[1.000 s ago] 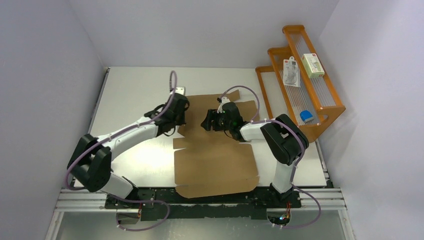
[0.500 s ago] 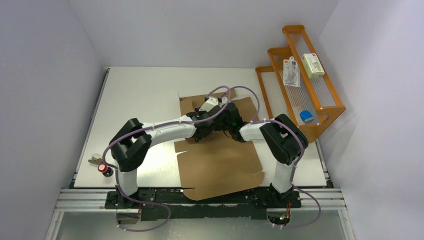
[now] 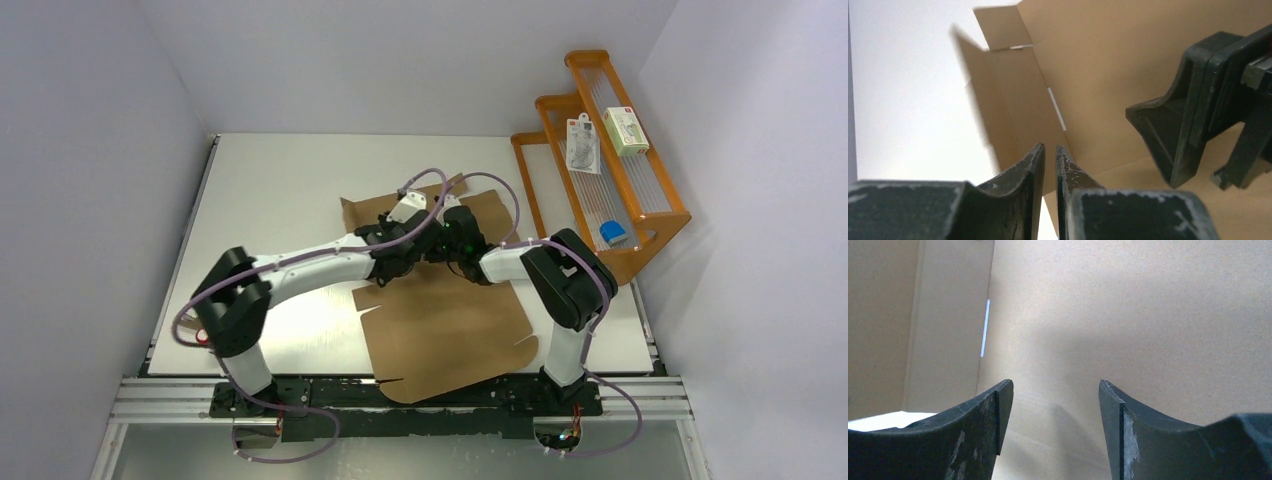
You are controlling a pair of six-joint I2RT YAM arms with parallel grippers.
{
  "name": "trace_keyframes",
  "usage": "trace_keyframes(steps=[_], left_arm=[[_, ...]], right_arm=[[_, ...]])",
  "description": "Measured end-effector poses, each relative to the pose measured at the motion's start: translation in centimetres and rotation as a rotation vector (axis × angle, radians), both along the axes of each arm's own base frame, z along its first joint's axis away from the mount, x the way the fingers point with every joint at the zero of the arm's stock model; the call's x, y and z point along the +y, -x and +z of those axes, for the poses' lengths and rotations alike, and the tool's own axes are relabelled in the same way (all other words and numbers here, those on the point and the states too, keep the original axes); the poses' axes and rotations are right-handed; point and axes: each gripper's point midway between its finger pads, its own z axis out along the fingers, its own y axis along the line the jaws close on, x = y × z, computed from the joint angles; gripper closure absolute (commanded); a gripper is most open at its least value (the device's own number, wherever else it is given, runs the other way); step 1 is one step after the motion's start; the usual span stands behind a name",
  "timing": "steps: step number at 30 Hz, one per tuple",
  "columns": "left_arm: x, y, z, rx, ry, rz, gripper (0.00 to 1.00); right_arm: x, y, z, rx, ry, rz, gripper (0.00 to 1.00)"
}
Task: Fold the paper box
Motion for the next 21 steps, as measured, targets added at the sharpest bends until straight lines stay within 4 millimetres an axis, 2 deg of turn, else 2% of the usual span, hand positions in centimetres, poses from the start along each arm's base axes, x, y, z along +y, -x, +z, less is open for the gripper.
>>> trace_keyframes(steps=[3,5,9,11,15,18,21], left_arm=[[1.2,0.1,2.1,-0.027,0.075,0.001,0.83],[2.1,-0.5,3.0,-0.041,0.12,0.014,0.78],[4.4,-2.5,3.5,-0.042,0.179,0.064,0.43],[5.2,-2.4,3.6,-0.038,0.215,0.068,0.32],[6.2,0.2,3.2,-0.004,0.351,0.036,0.2],[7.4,2.3,2.6,0.027,0.469,0.036,0.17],[8.1,4.3,1.6,0.056,0.58,0.038,0.14]], right_arm=[[-0.3,0.2,0.1,0.001,0.018,0.003,0.31],[-0.6,0.4,0.2,0.004,0.038,0.004,0.31],[-1.3,1.0,0.9,0.003,0.078,0.02,0.3],[-1.5,1.1,1.5,-0.004,0.093,0.029,0.3],[-1.9,1.5,3.2,-0.033,0.107,0.04,0.29],[-2.1,1.8,4.3,-0.053,0.108,0.054,0.29],[-2.3,2.3,4.4,-0.051,0.111,0.067,0.28]])
